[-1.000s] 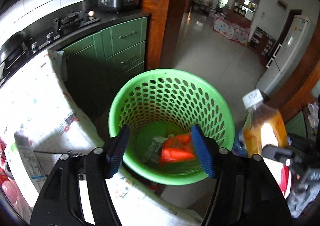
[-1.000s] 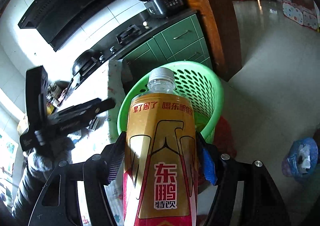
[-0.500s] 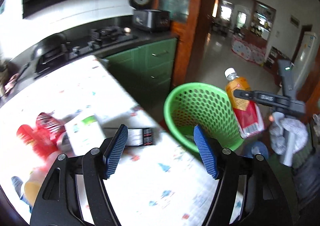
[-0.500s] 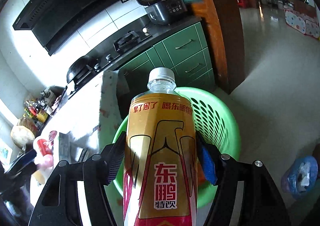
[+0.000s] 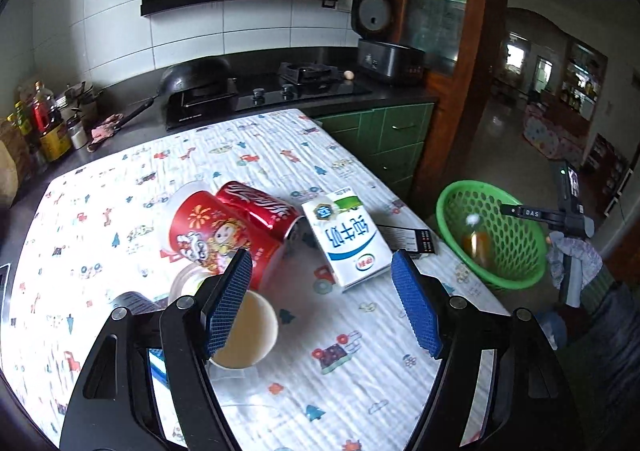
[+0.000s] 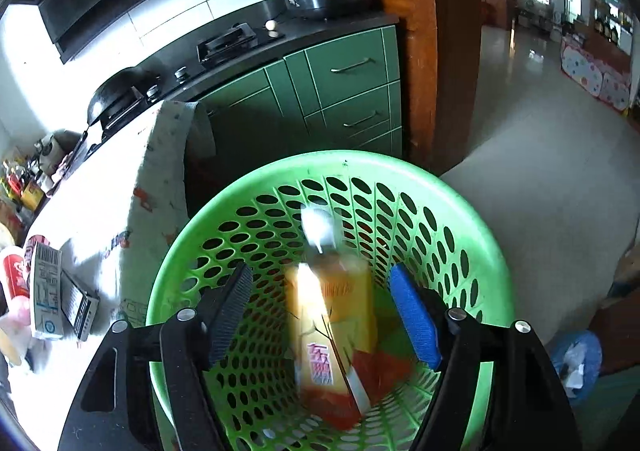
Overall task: Collect trash
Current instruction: 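Grasp the white milk carton with the right tool while the left tool grasps the clear cup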
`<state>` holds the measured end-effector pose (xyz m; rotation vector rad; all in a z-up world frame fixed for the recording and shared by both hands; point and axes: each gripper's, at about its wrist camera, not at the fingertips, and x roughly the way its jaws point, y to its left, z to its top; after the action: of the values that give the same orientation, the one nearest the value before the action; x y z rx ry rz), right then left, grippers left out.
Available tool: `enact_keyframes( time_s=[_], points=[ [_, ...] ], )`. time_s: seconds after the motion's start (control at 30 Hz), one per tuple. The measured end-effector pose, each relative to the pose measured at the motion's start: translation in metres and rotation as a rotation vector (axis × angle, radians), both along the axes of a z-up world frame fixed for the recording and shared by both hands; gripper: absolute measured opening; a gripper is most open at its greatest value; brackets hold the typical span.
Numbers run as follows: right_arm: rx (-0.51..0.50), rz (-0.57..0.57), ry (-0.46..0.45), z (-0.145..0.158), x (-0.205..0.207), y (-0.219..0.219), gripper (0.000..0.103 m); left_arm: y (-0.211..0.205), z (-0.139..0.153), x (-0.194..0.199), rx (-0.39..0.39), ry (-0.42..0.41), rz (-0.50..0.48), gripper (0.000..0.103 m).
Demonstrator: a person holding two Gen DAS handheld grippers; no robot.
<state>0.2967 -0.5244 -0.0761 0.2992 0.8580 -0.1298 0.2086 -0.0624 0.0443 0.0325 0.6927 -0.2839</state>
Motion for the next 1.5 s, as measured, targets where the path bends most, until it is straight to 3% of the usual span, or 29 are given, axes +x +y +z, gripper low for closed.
enact_keyframes(
  time_s=[0.27, 0.53, 0.6, 0.73, 0.97, 1.07, 1.5],
  points=[
    [-0.014, 0.072, -0.085, 0.032, -0.036, 0.027, 0.074, 0.048, 0.004, -0.014, -0.025, -0.029, 0.082, 0.072],
    [-0.001, 0.237, -0.129, 0.056, -0.049, 0.102, 0.079, 0.094, -0.009, -0.025, -0.036, 0.005, 0.171, 0.074],
    [-0.004, 0.277, -0.13, 0.059, -0.047, 0.123, 0.079, 0.104, -0.012, -0.028, -0.044, 0.012, 0.192, 0.079],
    [-0.019, 0.349, -0.123, 0.063, -0.04, 0.166, 0.079, 0.124, -0.023, -0.026, -0.069, 0.049, 0.26, 0.079],
    [-0.017, 0.45, -0.112, 0.064, -0.029, 0.229, 0.079, 0.156, -0.057, -0.006, -0.193, 0.185, 0.401, 0.079],
    [-0.019, 0.492, -0.111, 0.064, -0.029, 0.251, 0.079, 0.16, -0.069, -0.01, -0.258, 0.208, 0.406, 0.079],
    [-0.06, 0.524, -0.055, 0.047, 0.016, 0.306, 0.079, 0.128, -0.08, -0.03, -0.26, 0.228, 0.322, 0.079]
  ],
)
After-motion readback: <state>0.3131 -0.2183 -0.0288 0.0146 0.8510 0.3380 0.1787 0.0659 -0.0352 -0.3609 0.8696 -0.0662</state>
